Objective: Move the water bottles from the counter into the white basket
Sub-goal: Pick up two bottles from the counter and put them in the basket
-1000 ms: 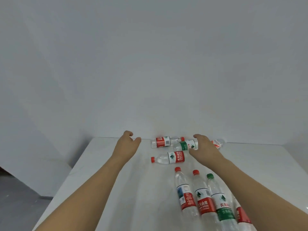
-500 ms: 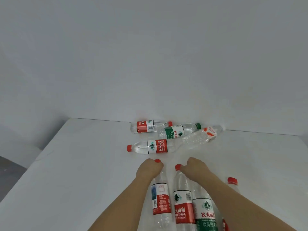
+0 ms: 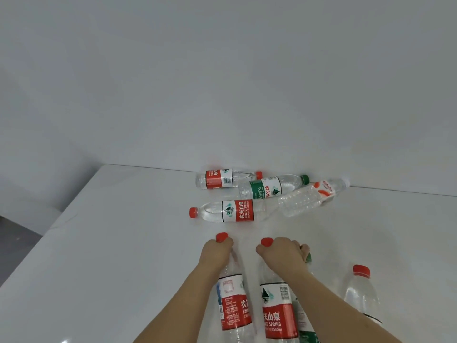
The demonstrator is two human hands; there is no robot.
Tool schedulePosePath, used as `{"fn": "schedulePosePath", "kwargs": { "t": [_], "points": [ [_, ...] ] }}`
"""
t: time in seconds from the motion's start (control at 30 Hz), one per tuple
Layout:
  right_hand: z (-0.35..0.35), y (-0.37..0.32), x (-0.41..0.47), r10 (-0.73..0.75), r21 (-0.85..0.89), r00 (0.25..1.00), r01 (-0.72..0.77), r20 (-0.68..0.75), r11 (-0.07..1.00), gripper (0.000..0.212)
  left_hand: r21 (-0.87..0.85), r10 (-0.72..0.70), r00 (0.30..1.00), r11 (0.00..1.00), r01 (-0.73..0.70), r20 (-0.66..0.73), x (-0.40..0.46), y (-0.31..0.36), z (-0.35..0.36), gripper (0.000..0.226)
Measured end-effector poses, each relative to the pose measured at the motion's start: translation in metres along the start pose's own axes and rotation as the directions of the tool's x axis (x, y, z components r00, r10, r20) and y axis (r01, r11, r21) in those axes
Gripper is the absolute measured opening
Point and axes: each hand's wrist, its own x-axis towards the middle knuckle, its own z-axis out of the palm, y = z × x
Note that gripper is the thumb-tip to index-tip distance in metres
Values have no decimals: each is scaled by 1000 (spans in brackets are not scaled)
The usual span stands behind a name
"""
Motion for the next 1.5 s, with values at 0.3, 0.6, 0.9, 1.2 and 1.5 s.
{"fn": "schedulePosePath", "kwargs": {
  "t": [0.3, 0.6, 0.9, 1.2, 1.5],
  "points": [
    [-37, -18, -76, -132, 754, 981, 193, -142, 628, 16, -14, 303, 939, 951, -309, -164, -85, 14, -38, 23],
    [-188, -66, -165, -148, 756, 875, 474, -461, 450, 11, -16, 631, 694, 736, -677, -348, -219, 109, -111, 19],
    [-272, -114, -278, -264, 640, 730, 682, -631, 355, 9, 17, 749, 483, 549, -836, -453, -330, 156, -192, 18],
    [-235, -197, -364, -214, 566, 647, 752, -732, 338, 14, -78, 787, 499, 508, -858, -363, -357, 97, -318, 18],
    [-188, -308, -430, -206, 580, 642, 760, -738, 292, 8, 62, 819, 461, 509, -859, -341, -368, 55, -459, 16]
  ]
}}
